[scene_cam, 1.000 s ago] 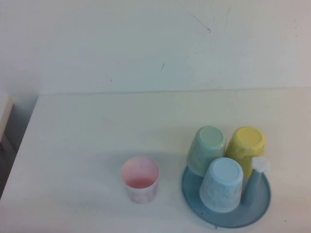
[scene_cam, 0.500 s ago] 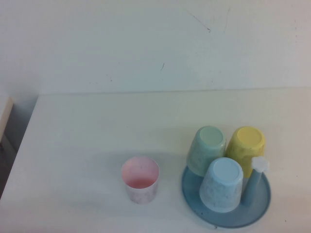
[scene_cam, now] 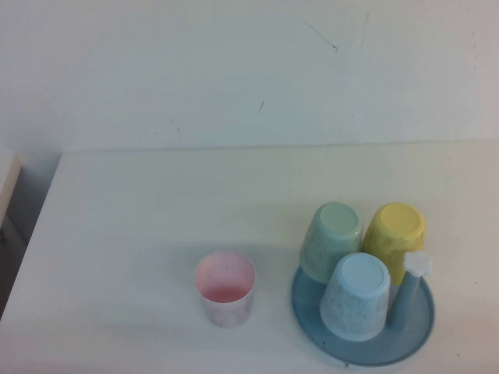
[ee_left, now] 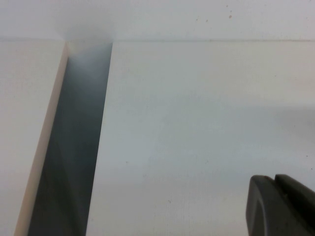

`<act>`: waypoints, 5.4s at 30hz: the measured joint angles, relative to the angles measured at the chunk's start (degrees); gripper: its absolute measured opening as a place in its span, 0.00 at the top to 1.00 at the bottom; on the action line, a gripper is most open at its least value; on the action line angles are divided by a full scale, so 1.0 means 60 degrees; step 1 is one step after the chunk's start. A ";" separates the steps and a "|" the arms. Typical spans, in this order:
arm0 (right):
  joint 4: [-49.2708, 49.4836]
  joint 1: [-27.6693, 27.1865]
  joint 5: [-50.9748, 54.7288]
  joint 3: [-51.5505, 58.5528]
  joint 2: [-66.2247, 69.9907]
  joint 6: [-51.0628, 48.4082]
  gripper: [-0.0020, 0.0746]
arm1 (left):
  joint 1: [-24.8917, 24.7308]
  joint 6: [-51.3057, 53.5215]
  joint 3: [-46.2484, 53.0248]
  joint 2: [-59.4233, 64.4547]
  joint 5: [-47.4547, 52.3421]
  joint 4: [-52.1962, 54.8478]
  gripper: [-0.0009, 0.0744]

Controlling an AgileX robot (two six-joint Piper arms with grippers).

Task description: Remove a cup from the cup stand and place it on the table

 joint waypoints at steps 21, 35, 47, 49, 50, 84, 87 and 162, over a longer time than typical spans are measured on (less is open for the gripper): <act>0.0000 0.0000 0.0013 0.0000 0.0000 0.0000 0.98 | 0.0000 0.0000 0.0000 0.0000 0.0000 0.0000 0.99; 0.0000 0.0000 0.0013 0.0000 0.0000 0.0000 0.98 | 0.0000 0.0036 0.0000 0.0000 0.0000 0.0000 0.99; -0.0222 0.0000 -0.3447 0.0018 0.0000 -0.0402 0.98 | 0.0000 0.0036 0.0038 0.0000 -0.3618 0.0000 0.99; -0.0222 0.0000 -0.4562 0.0018 0.0000 -0.0544 0.98 | 0.0000 0.0036 0.0038 0.0000 -0.4607 0.0000 0.99; -0.0222 0.0000 -0.5133 0.0018 0.0000 -0.0680 0.98 | 0.0000 0.0036 0.0038 0.0000 -0.5128 0.0000 0.99; 0.0261 0.0000 -0.0747 -0.2732 0.0117 -0.1283 0.98 | 0.0000 -0.1876 -0.2756 0.0472 -0.0980 0.1971 0.99; 0.0344 0.0000 0.1034 -0.3500 0.0737 -0.1592 0.98 | 0.0000 -0.1892 -0.3172 0.1232 -0.0107 0.1616 0.99; 0.5104 0.2306 0.3572 -1.1621 1.6179 -1.0089 0.22 | 0.0000 0.7920 -0.5297 0.8881 0.1761 -0.8480 0.99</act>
